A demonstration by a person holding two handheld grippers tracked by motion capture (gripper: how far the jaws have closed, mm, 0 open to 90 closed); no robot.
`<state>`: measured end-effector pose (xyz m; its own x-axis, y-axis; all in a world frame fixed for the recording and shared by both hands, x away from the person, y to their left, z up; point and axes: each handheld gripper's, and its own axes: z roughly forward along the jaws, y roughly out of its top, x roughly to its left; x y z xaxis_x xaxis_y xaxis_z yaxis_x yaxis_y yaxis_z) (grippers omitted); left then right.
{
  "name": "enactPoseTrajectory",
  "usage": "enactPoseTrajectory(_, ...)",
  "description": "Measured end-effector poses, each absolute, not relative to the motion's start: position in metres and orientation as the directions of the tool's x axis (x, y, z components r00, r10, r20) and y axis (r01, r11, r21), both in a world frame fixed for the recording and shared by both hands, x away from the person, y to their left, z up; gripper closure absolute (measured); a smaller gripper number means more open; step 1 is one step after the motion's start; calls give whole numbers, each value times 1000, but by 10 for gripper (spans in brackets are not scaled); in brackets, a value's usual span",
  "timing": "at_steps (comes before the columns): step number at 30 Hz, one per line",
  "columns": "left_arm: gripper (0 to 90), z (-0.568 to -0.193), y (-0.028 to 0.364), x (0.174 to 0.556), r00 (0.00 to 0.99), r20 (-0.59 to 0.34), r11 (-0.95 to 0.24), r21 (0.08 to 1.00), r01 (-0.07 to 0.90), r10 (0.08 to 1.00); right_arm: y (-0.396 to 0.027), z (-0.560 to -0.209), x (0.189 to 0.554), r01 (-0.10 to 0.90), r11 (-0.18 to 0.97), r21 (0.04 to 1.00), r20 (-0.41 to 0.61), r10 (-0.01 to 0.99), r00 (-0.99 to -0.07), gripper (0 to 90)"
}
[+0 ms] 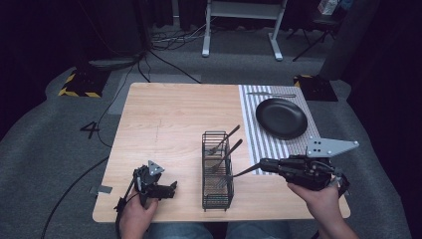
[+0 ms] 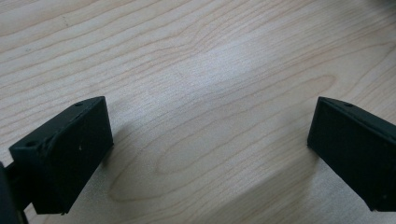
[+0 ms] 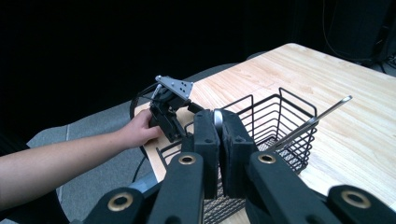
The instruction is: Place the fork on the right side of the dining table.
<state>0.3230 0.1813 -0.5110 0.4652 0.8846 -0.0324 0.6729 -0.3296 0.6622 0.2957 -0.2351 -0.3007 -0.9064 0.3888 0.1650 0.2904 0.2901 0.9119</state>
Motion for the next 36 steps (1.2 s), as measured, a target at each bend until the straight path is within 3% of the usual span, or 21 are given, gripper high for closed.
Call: enactPoseTrajectory(36,2,-511,181,324,468,-30,-333,662,672,883,-301,-275,313,293,206,934,130,569,-812,868)
